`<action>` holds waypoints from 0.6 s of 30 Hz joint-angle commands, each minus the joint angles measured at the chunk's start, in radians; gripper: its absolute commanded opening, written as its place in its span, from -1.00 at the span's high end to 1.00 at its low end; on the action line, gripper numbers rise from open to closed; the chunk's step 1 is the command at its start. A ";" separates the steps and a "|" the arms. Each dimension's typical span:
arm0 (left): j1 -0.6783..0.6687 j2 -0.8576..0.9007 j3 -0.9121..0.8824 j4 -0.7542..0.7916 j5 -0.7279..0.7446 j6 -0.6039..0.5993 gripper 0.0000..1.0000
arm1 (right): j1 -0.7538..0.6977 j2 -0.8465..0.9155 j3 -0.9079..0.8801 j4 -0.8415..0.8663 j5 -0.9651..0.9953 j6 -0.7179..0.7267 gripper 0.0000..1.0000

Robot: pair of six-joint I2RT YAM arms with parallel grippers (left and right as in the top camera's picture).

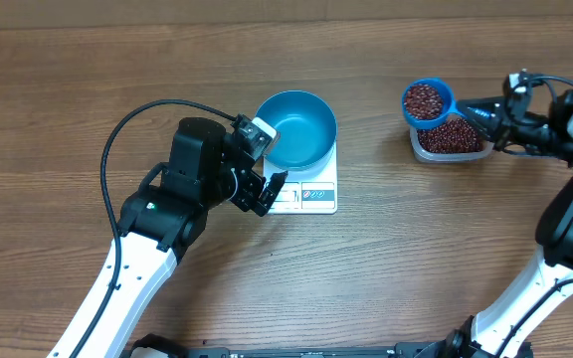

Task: Scoop item into bowl and weigh 150g on scale
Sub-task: 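Carry the filled scoop left over the teal bowl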

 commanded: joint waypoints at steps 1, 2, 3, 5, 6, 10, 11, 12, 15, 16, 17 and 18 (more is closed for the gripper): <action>-0.003 0.003 0.024 0.005 0.005 -0.014 -0.99 | 0.042 0.008 0.002 0.000 -0.069 -0.020 0.92; -0.003 0.003 0.024 0.005 0.005 -0.014 -0.99 | 0.056 0.008 0.007 -0.001 -0.069 -0.020 0.92; -0.003 0.003 0.024 0.005 0.005 -0.014 -0.99 | 0.069 0.008 0.012 -0.001 -0.070 -0.020 0.92; -0.003 0.003 0.024 0.005 0.005 -0.015 -0.98 | 0.092 0.008 0.021 -0.001 -0.079 -0.019 0.92; -0.003 0.003 0.024 0.005 0.005 -0.015 -0.99 | 0.108 0.008 0.029 -0.002 -0.086 -0.019 0.92; -0.003 0.003 0.024 0.005 0.005 -0.015 -0.99 | 0.157 0.008 0.061 -0.004 -0.090 -0.019 0.92; -0.003 0.003 0.024 0.005 0.005 -0.015 -0.98 | 0.168 0.008 0.068 -0.005 -0.092 -0.019 0.92; -0.003 0.003 0.024 0.005 0.005 -0.015 -0.99 | 0.195 0.008 0.085 -0.005 -0.096 -0.019 0.92; -0.003 0.003 0.024 0.005 0.005 -0.015 -0.99 | 0.243 0.008 0.114 -0.005 -0.096 -0.019 0.92; -0.003 0.003 0.024 0.005 0.005 -0.015 -0.99 | 0.257 0.008 0.122 -0.004 -0.096 -0.019 0.92; -0.003 0.003 0.024 0.006 0.005 -0.015 -0.99 | 0.276 0.008 0.134 -0.002 -0.095 -0.019 0.92; -0.003 0.003 0.024 0.007 0.005 -0.015 -0.99 | 0.290 0.008 0.142 0.000 -0.095 -0.019 0.92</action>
